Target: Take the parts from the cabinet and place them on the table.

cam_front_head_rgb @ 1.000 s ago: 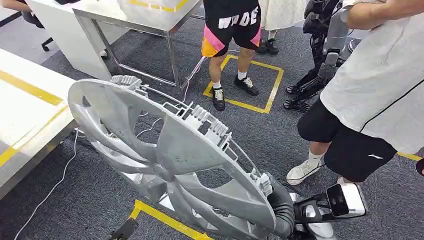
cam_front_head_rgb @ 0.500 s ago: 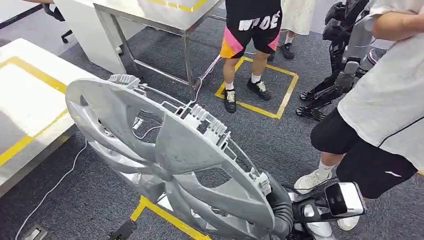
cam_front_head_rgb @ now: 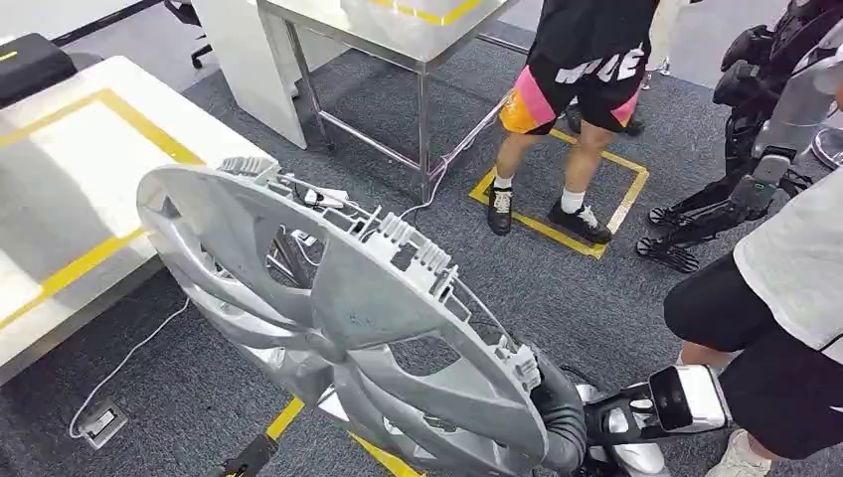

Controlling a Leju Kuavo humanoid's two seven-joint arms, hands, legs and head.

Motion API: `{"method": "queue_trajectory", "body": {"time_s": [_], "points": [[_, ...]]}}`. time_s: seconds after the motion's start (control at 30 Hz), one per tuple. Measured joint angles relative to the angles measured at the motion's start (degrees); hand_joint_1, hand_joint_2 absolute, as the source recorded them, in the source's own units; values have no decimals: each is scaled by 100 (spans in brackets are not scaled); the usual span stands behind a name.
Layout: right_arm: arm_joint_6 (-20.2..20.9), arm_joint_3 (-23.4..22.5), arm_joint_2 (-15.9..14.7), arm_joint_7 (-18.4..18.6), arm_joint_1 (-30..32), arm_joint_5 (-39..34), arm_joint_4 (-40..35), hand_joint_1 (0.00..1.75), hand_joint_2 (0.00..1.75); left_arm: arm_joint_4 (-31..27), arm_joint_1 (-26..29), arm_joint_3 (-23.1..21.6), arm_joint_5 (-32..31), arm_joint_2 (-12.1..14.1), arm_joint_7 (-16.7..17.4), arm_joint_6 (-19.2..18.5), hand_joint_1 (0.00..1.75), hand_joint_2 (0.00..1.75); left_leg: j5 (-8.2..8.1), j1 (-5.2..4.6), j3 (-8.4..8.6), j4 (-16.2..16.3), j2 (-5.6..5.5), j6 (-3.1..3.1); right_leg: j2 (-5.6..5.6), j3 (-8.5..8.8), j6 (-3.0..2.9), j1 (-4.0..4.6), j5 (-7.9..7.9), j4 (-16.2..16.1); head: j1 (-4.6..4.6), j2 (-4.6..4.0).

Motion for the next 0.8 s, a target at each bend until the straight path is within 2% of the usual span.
{"method": "queue_trajectory", "body": {"time_s": [0.03, 0.07, 0.1, 0.13, 0.17, 0.2, 0.23, 0.27, 0.33, 0.37, 0.4, 0.5, 0.53, 0.57, 0.6, 0.63, 0.7, 0.73, 0.77, 0.8], "points": [[4, 0, 4, 0, -9, -4, -2, 175, 175, 0, 1, -2, -2, 2, 2, 0, 0, 175, -38, 18, -2, 49, 55, -25, -27, 12, -37, -61, 15, -19, -2, 0], [7, 0, 13, 0, -15, -2, -2, 175, 175, 0, -1, -2, -7, -2, 9, 0, 0, 175, -140, 0, -55, 203, 254, -50, -44, 25, -79, -48, 6, -19, -13, 0], [9, -2, 22, 0, -14, -2, -2, 175, 175, -2, -12, 0, -11, 4, 11, 0, 0, 175, -335, 6, -210, 526, 379, -74, -79, 36, -106, -37, -8, -19, -39, 0], [17, -2, 28, 2, -13, -4, -2, 175, 175, -2, -18, 0, -20, 7, 17, -7, 0, 175, -581, 15, -454, 1038, 448, -93, -111, 43, -121, -16, -18, -18, -35, 0], [20, -2, 28, 18, -13, -2, -2, 175, 175, -2, -17, -2, -39, 0, 24, -18, 0, 175, -759, 16, -686, 1495, 475, -104, -147, 45, -129, 1, -25, -17, -35, 0], [24, -2, 28, 35, -5, 0, -2, 175, 175, -2, -16, -2, -55, -11, 31, -26, 0, 175, -832, 16, -879, 1833, 488, -108, -195, 46, -142, 15, -35, -16, -35, 0], [24, -2, 28, 44, 3, 0, 0, 175, 175, -2, -16, -2, -55, -13, 39, -33, 0, 175, -762, 16, -906, 1842, 490, -98, -229, 53, -146, 22, -41, -15, -35, 0], [26, -2, 28, 46, 6, 0, 0, 175, 175, -2, -16, -2, -57, -11, 42, -33, 0, 175, -588, 14, -803, 1602, 495, -80, -265, 66, -154, 32, -50, -16, -35, 0], [31, -2, 33, 50, 4, 0, -2, 175, 175, -13, -18, -2, -61, -7, 42, -33, 0, 175, -93, -7, -290, 602, 584, 7, -334, 113, -151, 50, -76, -17, -37, 0], [31, -4, 37, 50, 4, 0, -2, 175, 175, -22, -28, -2, -61, 6, 42, -33, 0, 175, 17, -60, -46, 131, 816, 84, -365, 131, -155, 51, -82, -23, -33, 0], [31, -4, 39, 52, 6, 2, -2, 175, 175, -24, -51, -2, -61, 4, 46, -33, 0, 175, -27, -103, -42, 106, 827, 92, -399, 121, -118, 113, -102, -17, -28, 0], [35, -2, 39, 72, 12, 13, -2, 175, 175, -26, -57, 0, -61, 13, 59, -28, 0, 175, -20, -135, -67, 83, 693, 153, -510, 151, -55, 82, -111, -54, -37, 0], [35, -2, 42, 72, 14, 13, -9, 175, 175, -28, -64, 0, -61, 17, 59, -28, 0, 175, 37, -127, 26, -22, 632, 184, -551, 173, -11, 122, -130, -80, -33, 0], [35, -4, 35, 81, 14, 17, -15, 175, 175, -33, -51, 0, -61, -4, 61, -24, 0, 175, 78, -69, 81, -107, 584, 202, -425, 136, -11, 89, -181, 31, -22, 0], [37, -11, 33, 81, 7, 15, -20, 175, 175, -33, -72, 0, -61, -13, 63, -22, 0, 175, 97, -54, 94, -135, 550, 231, -252, -9, -50, 83, -336, 331, -24, 0], [37, -22, 24, 81, 13, 13, -20, 175, 175, -35, -87, 0, -59, -17, 63, -24, 0, 175, 97, -47, 91, -135, 494, 232, -162, -222, -74, 77, -509, 756, 4, 0], [37, -28, 11, 90, 39, 13, -20, 175, 175, -35, -83, 0, -59, -35, 63, -24, 0, 175, 95, -49, 84, -132, 381, 232, -116, -663, -72, 63, -779, 1590, 2, 0], [37, -31, 2, 101, 58, 20, -17, 175, 175, -35, -77, 0, -59, -37, 63, -24, 0, 175, 94, -49, 84, -129, 316, 229, -115, -765, -29, 62, -768, 1721, 4, 0], [37, -37, -15, 105, 65, 20, -17, 175, 175, -33, -71, 0, -59, -44, 63, -24, 0, 175, 91, -46, 89, -127, 255, 224, -113, -693, 33, 49, -641, 1519, 4, 0], [37, -37, -22, 107, 62, 17, -17, 175, 175, -33, -70, 0, -52, -52, 61, -24, 0, 175, 85, -43, 98, -121, 187, 214, -108, -490, 104, 28, -422, 1062, 4, 0]]}}
